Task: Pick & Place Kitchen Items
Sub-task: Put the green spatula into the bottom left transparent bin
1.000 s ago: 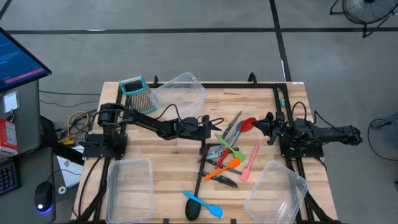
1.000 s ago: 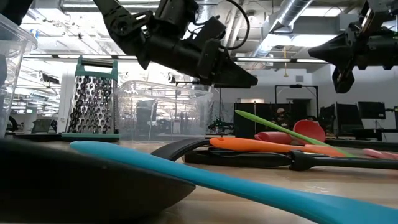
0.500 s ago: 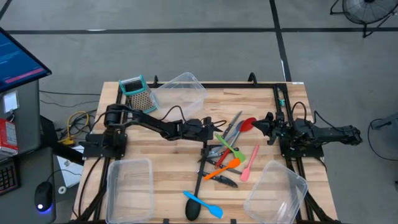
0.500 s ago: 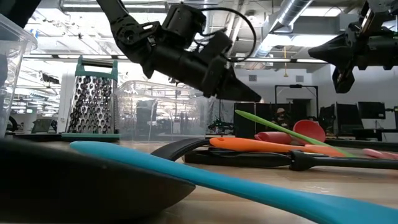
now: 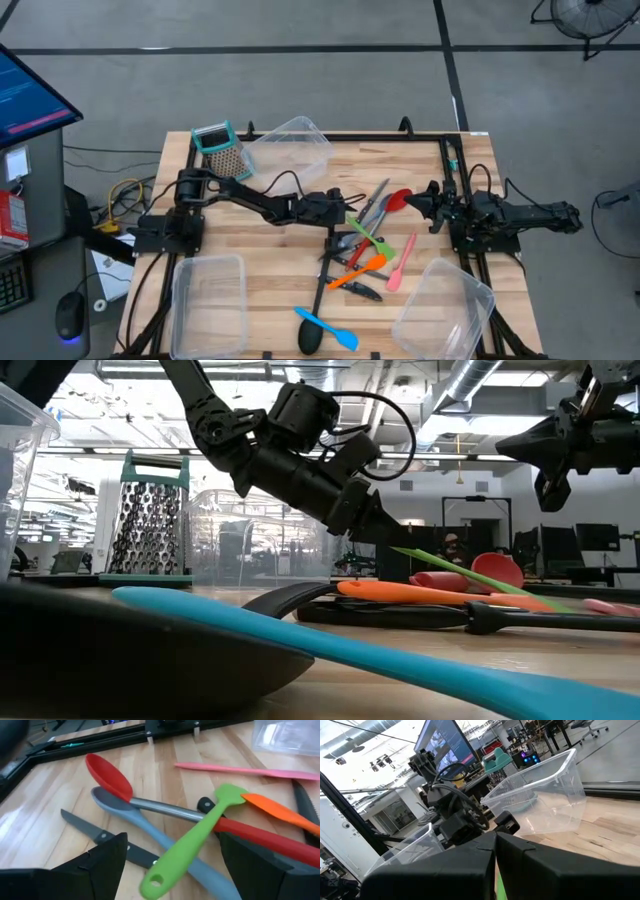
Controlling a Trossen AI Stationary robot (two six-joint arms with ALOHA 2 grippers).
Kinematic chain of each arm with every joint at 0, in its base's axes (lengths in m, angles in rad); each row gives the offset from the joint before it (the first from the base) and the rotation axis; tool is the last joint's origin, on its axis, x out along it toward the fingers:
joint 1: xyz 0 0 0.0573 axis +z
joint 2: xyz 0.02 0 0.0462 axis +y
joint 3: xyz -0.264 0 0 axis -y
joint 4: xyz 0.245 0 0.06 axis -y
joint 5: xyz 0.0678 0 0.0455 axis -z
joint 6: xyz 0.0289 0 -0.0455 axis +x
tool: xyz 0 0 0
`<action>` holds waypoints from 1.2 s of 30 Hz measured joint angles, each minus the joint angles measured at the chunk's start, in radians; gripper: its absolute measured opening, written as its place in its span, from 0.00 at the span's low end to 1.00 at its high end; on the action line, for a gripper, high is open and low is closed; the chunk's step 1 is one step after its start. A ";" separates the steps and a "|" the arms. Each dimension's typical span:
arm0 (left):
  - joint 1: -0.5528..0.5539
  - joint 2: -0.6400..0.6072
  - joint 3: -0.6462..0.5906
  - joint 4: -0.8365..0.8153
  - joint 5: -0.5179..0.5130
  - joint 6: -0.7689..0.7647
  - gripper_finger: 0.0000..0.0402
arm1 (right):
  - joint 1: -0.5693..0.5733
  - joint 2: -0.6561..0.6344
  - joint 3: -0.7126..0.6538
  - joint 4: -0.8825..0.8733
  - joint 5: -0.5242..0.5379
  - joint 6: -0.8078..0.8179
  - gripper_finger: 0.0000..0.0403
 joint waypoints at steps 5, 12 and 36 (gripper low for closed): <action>0.000 0.000 0.000 -0.003 0.006 -0.001 0.73 | 0.000 0.000 0.000 0.000 0.000 0.000 0.02; 0.000 0.000 0.000 -0.024 0.010 -0.004 0.72 | 0.000 0.000 0.000 0.000 0.000 0.000 0.02; 0.000 0.000 0.000 -0.042 0.045 -0.086 0.60 | 0.000 0.000 0.000 -0.003 0.000 0.000 0.02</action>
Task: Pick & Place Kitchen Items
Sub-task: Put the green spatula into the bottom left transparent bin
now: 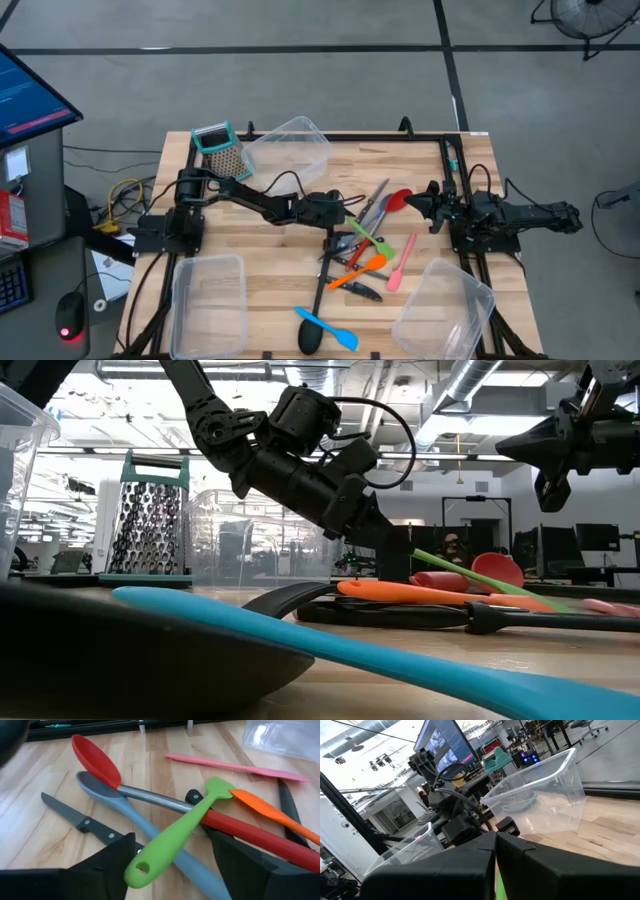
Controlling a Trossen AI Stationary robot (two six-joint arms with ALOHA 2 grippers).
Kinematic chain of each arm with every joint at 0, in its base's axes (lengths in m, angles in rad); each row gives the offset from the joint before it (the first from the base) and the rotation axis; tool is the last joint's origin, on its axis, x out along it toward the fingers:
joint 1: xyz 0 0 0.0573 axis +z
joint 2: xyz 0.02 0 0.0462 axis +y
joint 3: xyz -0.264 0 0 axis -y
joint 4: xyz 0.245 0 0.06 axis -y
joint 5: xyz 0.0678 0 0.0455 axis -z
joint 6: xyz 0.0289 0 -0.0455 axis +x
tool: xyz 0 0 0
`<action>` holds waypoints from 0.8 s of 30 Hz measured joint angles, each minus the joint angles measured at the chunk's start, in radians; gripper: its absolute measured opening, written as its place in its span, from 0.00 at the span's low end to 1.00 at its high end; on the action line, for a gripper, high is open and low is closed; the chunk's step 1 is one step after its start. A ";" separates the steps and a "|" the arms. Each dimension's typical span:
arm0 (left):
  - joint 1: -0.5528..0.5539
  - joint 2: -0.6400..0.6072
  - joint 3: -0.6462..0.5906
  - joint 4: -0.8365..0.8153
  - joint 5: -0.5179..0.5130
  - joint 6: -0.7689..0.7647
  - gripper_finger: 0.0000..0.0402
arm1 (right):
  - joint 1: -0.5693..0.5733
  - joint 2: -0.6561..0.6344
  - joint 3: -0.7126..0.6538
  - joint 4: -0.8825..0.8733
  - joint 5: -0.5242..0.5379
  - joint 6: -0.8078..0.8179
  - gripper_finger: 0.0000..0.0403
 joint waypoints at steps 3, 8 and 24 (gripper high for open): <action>0.003 0.000 0.000 0.000 0.000 -0.004 0.53 | 0.000 0.000 0.000 0.000 0.000 0.000 0.02; 0.004 0.000 0.000 0.003 0.000 -0.030 0.44 | 0.000 0.000 0.000 0.000 0.000 0.000 0.02; 0.003 -0.001 -0.001 -0.003 0.001 -0.030 0.04 | 0.000 0.000 0.000 0.000 0.000 0.000 0.02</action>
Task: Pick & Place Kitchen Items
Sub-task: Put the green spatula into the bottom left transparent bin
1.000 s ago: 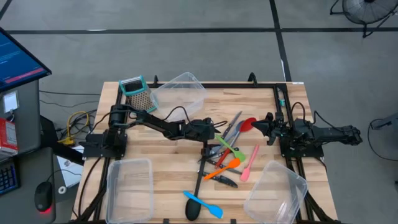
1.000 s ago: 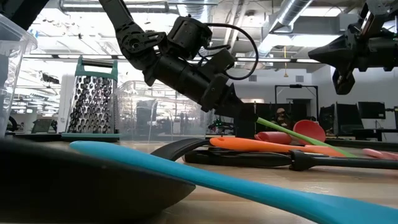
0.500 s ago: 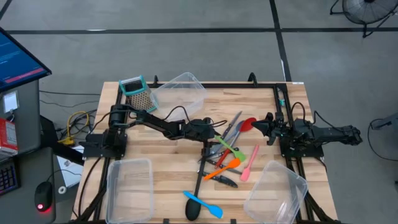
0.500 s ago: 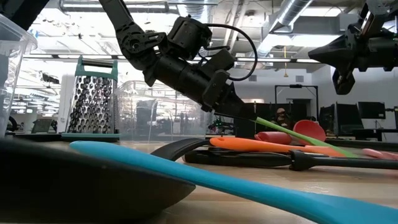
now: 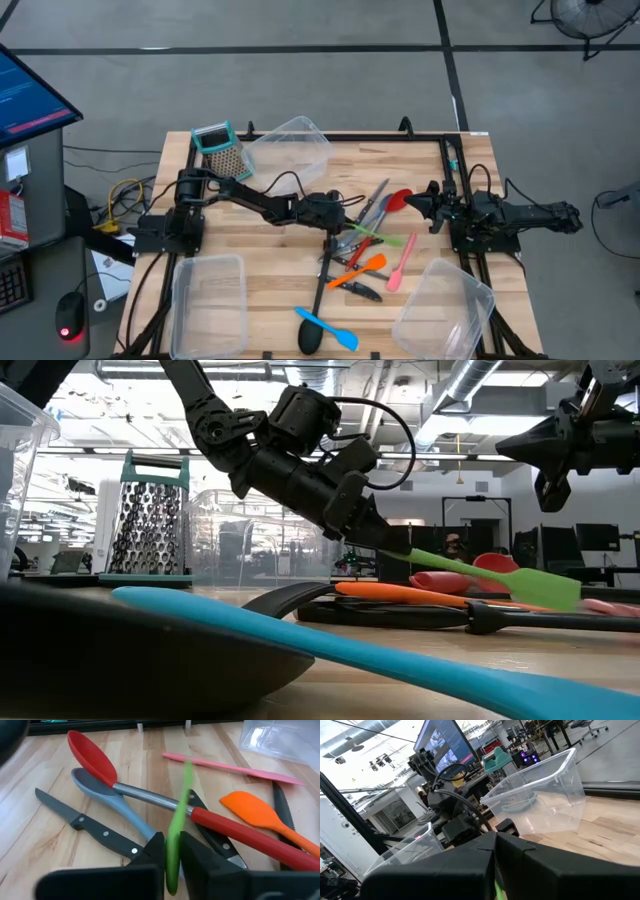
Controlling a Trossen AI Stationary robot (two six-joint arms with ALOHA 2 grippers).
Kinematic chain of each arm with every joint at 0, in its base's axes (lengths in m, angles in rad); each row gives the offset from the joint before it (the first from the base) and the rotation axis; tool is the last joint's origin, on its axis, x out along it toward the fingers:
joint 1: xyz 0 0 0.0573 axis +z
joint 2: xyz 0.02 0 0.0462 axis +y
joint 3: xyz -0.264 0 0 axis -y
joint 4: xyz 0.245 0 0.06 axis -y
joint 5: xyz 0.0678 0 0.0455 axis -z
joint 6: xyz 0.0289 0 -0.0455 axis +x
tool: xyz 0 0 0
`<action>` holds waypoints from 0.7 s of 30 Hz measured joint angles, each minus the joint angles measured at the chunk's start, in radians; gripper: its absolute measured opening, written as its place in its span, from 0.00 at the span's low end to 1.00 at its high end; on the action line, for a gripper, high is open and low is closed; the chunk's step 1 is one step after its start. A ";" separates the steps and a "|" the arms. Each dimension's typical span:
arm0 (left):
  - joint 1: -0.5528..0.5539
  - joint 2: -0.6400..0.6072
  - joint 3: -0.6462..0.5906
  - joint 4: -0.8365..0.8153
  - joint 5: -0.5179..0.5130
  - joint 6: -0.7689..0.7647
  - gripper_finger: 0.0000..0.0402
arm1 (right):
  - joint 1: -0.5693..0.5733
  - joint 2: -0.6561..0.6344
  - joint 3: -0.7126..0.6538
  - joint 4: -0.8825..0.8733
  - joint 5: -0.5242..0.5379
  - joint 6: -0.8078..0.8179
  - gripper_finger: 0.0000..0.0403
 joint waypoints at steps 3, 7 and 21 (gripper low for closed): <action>0.000 0.000 0.000 0.001 -0.001 0.000 0.02 | 0.000 0.000 0.000 0.000 0.000 0.000 0.02; 0.000 -0.001 0.000 0.001 -0.001 0.000 0.01 | 0.000 0.000 0.000 0.000 0.000 0.000 0.02; 0.000 -0.082 0.000 -0.013 -0.028 -0.020 0.01 | 0.000 0.000 0.000 0.000 0.000 0.001 0.02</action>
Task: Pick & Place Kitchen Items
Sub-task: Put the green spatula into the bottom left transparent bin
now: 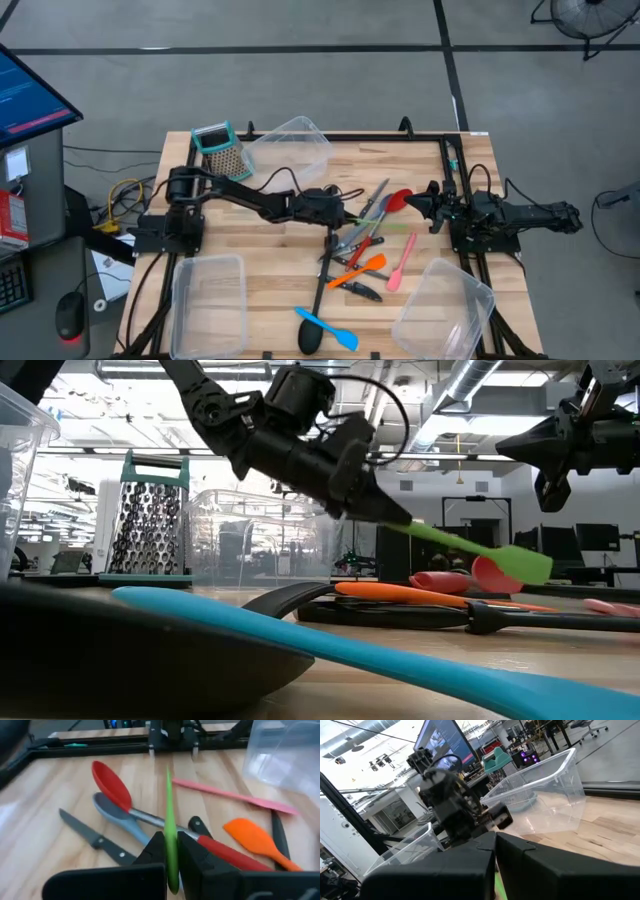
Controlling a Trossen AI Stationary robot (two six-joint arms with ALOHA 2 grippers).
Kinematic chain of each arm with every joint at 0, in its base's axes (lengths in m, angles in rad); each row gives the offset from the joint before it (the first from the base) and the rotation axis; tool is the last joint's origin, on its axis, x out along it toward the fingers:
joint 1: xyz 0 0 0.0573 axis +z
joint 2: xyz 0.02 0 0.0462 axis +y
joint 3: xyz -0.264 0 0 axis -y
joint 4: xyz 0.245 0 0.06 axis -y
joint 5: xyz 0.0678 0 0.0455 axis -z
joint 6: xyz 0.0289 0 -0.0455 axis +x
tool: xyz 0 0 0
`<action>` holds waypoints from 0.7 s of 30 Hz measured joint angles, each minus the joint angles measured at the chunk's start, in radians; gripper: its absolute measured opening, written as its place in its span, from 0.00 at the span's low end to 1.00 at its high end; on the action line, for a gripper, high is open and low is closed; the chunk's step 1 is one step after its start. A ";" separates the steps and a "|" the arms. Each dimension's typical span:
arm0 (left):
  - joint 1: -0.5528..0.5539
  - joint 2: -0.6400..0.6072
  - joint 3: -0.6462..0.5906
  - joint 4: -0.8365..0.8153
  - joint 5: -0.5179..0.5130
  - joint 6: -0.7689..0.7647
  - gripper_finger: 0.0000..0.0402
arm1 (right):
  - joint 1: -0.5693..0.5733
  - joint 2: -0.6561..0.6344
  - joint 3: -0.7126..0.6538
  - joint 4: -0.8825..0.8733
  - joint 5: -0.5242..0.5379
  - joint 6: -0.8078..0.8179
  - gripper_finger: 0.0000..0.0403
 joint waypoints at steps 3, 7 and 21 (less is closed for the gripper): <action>-0.001 -0.041 0.000 -0.021 0.000 0.000 0.01 | 0.000 0.000 0.000 0.000 0.000 0.000 0.02; -0.004 -0.105 0.000 -0.090 -0.020 0.002 0.00 | 0.000 0.000 0.000 0.000 0.000 0.001 0.02; -0.008 -0.586 -0.080 -0.447 -0.036 -0.010 0.00 | 0.000 0.000 0.000 0.000 0.000 0.002 0.02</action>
